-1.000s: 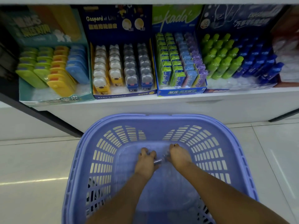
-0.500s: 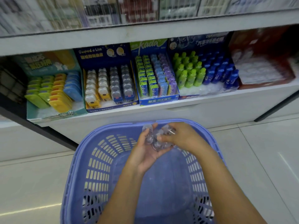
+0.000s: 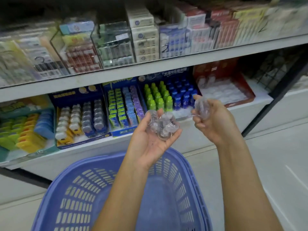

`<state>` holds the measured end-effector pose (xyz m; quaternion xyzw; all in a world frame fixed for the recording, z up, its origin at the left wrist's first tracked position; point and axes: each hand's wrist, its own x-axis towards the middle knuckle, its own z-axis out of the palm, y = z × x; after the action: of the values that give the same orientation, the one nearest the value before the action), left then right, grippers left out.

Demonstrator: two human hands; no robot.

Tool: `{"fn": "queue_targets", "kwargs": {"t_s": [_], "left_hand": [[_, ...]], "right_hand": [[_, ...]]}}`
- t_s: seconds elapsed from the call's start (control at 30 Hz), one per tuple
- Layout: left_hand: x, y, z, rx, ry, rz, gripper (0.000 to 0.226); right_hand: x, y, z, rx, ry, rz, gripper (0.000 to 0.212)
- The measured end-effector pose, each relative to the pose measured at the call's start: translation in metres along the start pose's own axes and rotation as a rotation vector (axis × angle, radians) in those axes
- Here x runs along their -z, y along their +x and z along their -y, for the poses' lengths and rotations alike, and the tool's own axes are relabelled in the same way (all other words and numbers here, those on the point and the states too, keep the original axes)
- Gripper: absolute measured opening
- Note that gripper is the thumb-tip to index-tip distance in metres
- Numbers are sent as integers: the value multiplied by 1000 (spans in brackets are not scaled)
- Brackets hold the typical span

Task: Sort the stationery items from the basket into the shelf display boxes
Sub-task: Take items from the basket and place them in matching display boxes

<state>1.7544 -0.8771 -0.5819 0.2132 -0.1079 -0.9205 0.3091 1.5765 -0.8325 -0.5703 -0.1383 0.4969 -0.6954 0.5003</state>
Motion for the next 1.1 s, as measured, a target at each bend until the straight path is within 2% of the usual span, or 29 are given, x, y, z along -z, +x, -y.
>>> {"fn": "queue_targets", "kwargs": {"t_s": [0.1, 0.27, 0.33, 0.43, 0.5, 0.63, 0.77, 0.9, 1.1], "left_hand": [[-15, 17, 7, -7, 26, -10, 30], [-28, 40, 14, 0, 80, -7, 30], [-32, 48, 15, 5, 83, 0, 30], [-36, 59, 16, 5, 97, -1, 40], [-37, 64, 17, -3, 103, 0, 42], [-39, 72, 16, 3, 127, -7, 43], [-39, 75, 12, 9, 149, 10, 36], [-36, 76, 11, 14, 167, 11, 33], [-36, 79, 15, 30, 177, 26, 31]], "right_hand": [[13, 35, 26, 106, -93, -137, 25], [45, 91, 74, 399, -533, -336, 36], [54, 110, 87, 457, -733, -302, 28], [56, 131, 95, 574, -1260, -256, 4], [54, 139, 91, 657, -1465, -149, 11], [52, 149, 85, 719, -1597, 3, 36], [53, 158, 87, 676, -1798, 77, 45], [57, 159, 85, 715, -1736, 14, 36], [62, 159, 77, 698, -1710, 31, 26]]}}
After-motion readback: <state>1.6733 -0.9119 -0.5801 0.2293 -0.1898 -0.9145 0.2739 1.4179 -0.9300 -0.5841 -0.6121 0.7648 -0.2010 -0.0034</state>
